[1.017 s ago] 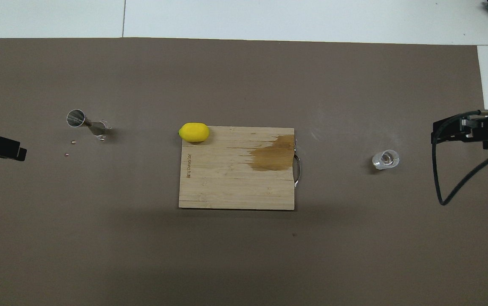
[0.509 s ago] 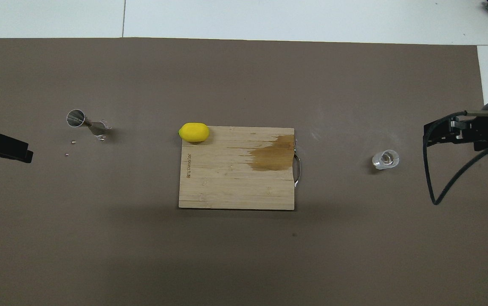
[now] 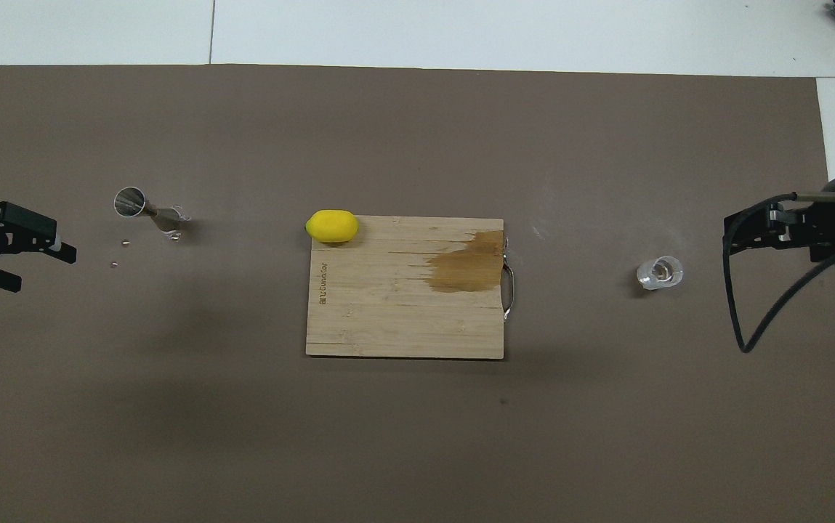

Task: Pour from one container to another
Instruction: 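Reach the left gripper to the small metal cup and grasp it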

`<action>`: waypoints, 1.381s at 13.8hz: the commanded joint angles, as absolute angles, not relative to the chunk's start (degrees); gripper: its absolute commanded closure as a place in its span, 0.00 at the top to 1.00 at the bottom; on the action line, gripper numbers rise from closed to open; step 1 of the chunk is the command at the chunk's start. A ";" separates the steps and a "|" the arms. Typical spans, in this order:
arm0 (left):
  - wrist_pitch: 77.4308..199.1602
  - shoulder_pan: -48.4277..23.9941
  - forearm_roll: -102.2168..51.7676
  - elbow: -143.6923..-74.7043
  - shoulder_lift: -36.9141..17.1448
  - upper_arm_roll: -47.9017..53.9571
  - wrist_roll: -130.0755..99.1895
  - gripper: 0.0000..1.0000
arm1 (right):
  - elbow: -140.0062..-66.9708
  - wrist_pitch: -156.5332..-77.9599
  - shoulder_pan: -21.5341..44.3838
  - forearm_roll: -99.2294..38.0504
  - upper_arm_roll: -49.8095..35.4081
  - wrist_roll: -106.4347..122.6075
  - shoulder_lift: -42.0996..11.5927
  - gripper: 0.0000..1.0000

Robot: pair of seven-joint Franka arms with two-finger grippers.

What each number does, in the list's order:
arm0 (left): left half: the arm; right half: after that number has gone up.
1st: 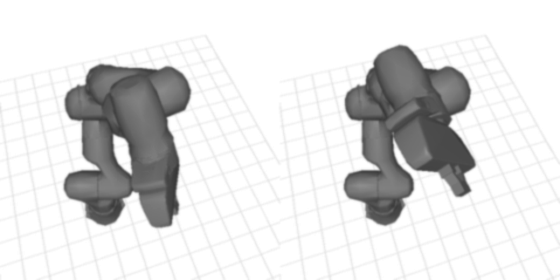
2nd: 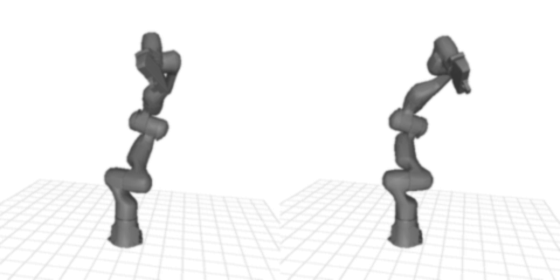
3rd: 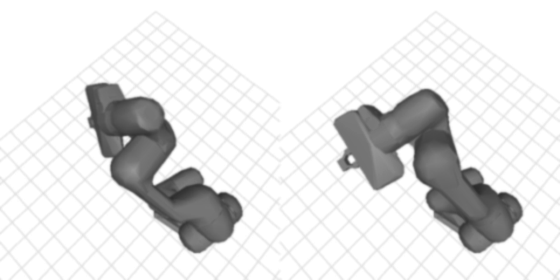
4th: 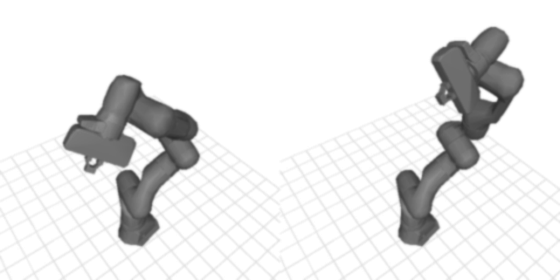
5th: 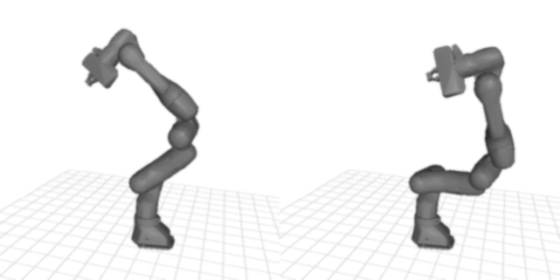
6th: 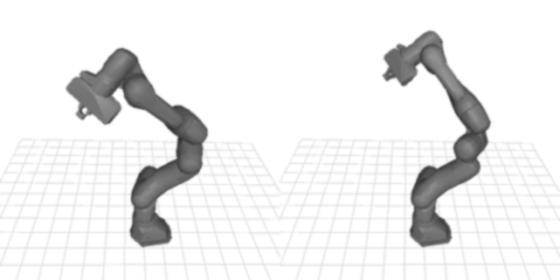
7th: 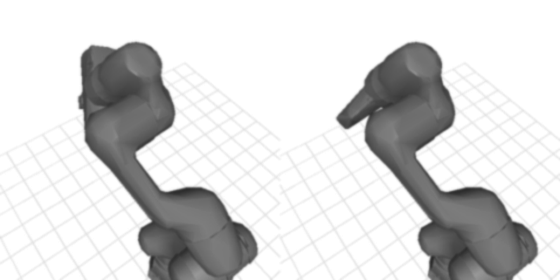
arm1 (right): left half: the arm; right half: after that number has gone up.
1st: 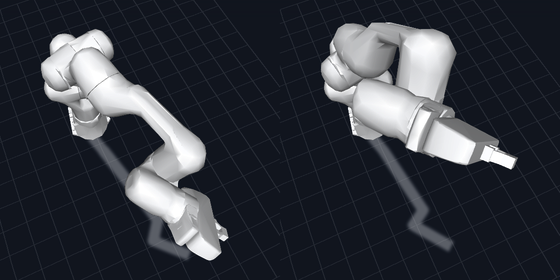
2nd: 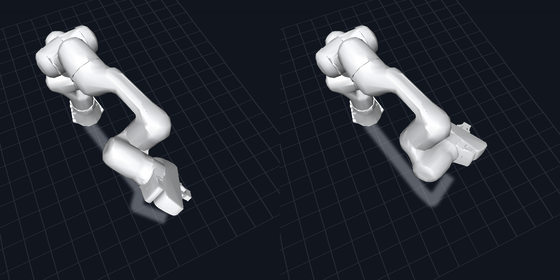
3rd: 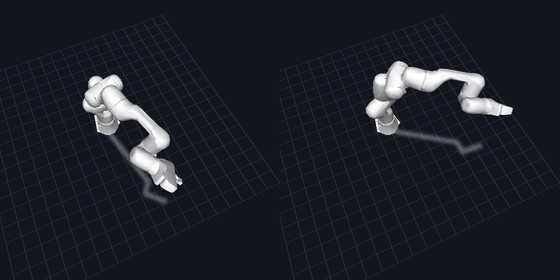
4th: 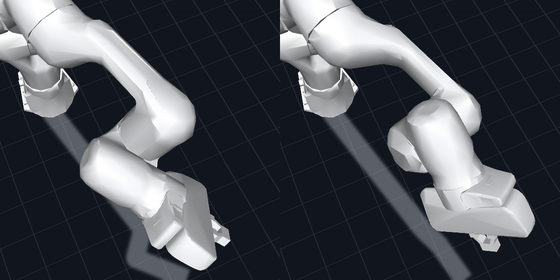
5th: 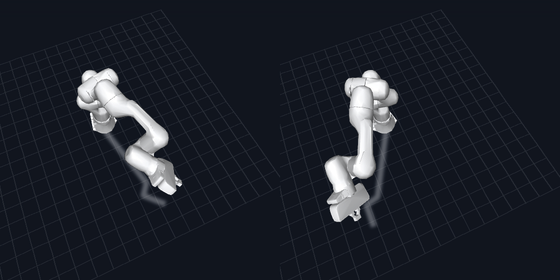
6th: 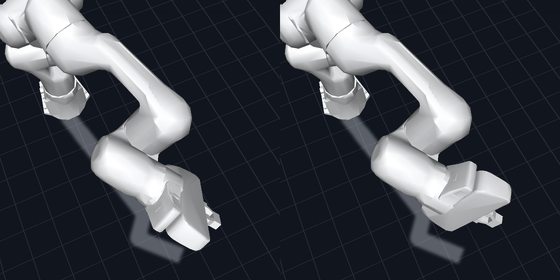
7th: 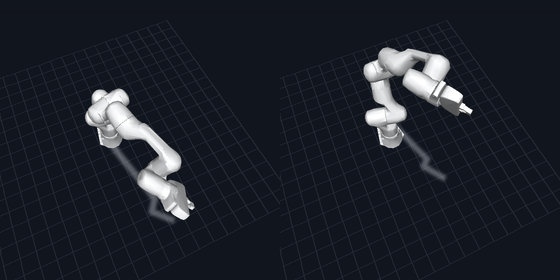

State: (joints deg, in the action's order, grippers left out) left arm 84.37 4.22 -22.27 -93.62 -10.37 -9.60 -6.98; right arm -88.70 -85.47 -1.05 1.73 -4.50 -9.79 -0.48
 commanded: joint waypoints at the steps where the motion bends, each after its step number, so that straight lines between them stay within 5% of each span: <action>1: 89.20 3.43 -32.57 -100.87 -9.14 -15.53 -17.71 1.00 | -89.21 -85.08 -1.32 2.11 -4.66 -8.44 0.26 1.00; 11: 108.95 3.34 -66.59 -116.62 -7.82 -19.87 -64.31 1.00 | -89.21 -85.43 -1.23 2.11 -4.75 -8.79 0.26 1.00; 19: 120.93 -2.99 -85.58 -123.74 -8.79 -18.90 -58.47 1.00 | -89.38 -85.25 -1.32 2.11 -4.75 -8.52 0.35 1.00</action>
State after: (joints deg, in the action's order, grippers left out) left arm 118.31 -1.64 -81.61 -120.52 -10.32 -18.77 -61.42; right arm -88.69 -85.47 -1.05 1.73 -4.50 -9.79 -0.46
